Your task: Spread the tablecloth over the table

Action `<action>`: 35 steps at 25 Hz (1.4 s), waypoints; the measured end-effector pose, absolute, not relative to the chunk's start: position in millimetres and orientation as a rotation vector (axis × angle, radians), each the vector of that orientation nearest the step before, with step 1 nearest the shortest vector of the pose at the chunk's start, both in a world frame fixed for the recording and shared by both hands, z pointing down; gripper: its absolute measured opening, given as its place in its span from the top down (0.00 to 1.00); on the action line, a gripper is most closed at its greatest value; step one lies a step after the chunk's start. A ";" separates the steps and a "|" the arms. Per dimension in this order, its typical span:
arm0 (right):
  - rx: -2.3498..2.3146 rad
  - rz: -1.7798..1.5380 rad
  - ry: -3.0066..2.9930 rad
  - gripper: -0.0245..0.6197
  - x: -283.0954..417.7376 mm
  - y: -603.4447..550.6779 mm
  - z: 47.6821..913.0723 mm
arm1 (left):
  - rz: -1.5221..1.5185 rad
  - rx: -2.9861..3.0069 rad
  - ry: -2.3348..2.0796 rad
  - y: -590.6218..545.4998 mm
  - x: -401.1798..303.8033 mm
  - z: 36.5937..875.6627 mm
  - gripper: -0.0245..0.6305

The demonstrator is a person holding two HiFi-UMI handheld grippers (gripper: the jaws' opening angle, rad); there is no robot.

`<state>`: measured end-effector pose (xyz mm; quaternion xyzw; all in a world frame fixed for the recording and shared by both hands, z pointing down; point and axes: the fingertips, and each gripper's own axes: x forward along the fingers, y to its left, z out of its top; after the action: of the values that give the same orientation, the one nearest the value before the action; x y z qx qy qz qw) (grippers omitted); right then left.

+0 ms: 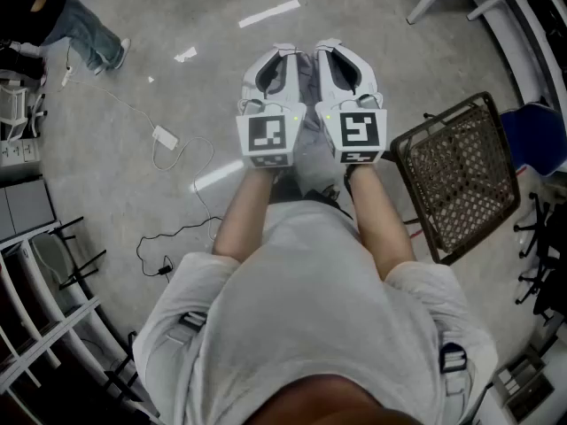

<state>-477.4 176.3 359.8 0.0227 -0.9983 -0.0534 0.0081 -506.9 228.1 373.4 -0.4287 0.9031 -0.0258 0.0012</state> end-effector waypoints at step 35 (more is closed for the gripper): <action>0.553 -0.053 -2.993 0.95 -314.9 -6.2 401.6 | -0.124 -1.783 2.662 46.8 -360.0 411.6 0.92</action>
<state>-314.9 -6.2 401.6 0.1813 -0.9820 -0.0174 0.0489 -360.0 46.8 411.6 -0.5557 0.8299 -0.0386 -0.0323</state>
